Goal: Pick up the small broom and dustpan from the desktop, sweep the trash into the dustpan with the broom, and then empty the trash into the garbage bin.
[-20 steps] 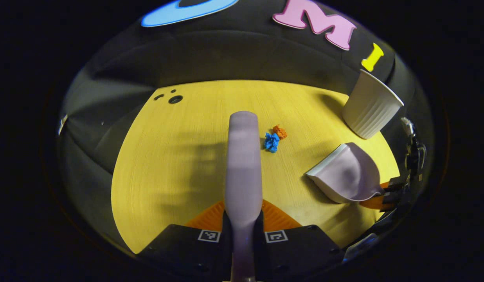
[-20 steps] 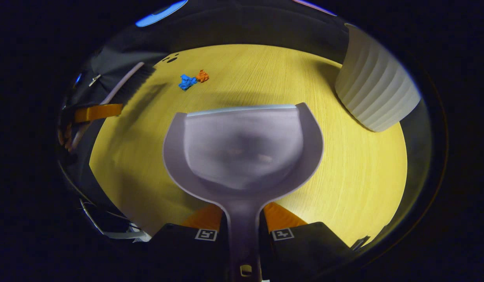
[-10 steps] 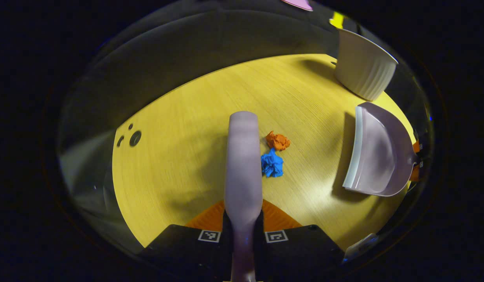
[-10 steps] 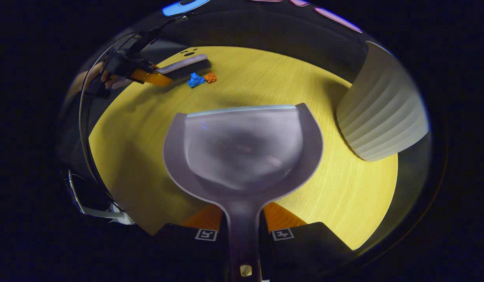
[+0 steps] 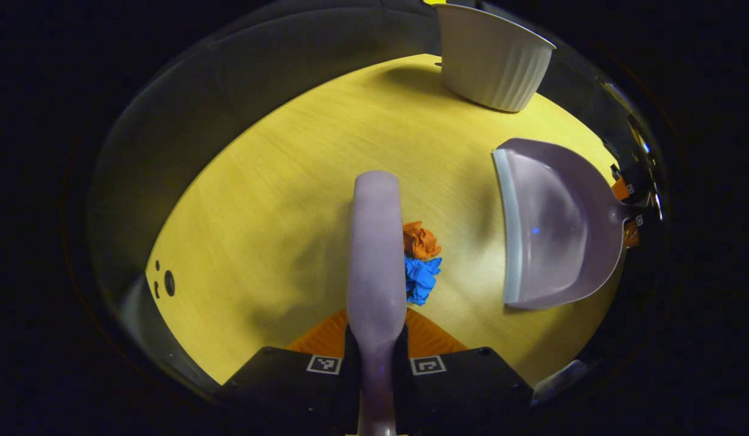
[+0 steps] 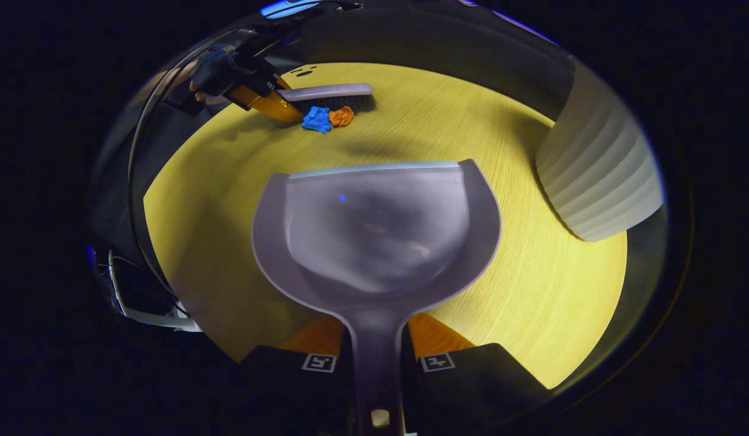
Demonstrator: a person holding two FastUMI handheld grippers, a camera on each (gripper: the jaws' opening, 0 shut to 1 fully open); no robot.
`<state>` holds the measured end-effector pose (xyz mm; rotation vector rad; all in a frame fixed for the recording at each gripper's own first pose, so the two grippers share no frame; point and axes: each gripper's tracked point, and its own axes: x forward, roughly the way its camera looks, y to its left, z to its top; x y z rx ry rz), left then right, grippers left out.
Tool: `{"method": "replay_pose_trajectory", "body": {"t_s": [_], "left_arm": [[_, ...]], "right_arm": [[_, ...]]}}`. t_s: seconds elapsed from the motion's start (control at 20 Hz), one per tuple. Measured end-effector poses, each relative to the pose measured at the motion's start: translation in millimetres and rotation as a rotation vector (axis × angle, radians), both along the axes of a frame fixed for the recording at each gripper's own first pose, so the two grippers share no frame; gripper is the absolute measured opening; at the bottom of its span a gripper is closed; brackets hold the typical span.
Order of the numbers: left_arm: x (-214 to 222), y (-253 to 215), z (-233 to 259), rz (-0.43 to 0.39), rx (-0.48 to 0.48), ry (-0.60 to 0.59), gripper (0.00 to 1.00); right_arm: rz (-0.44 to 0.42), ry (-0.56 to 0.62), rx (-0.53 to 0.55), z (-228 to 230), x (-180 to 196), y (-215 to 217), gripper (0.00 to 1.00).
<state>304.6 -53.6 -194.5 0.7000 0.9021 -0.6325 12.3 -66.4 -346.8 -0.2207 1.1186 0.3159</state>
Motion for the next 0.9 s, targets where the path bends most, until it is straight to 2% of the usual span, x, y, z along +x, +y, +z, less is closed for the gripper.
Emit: {"method": "replay_pose_trajectory", "body": {"t_s": [0.4, 0.5, 0.55, 0.6, 0.9], "left_arm": [[-81, -83, -29, -0.110, -0.040, 0.176, 0.25], [-98, -97, -29, -0.130, -0.059, 0.206, 0.27], [-106, -103, -29, -0.126, -0.079, 0.220, 0.27], [-116, -108, -29, -0.113, -0.101, 0.232, 0.27], [-136, -105, -17, 0.030, -0.259, 0.188, 0.27]], "right_arm": [[-0.014, -0.006, 0.010, -5, -6, -4, 0.35], [-0.034, -0.015, 0.030, -9, -8, -6, 0.35], [-0.040, -0.008, 0.035, -11, -9, -7, 0.31], [-0.037, -0.014, 0.034, -10, -6, -10, 0.35], [-0.049, -0.025, 0.039, -8, -5, -9, 0.35]]}}
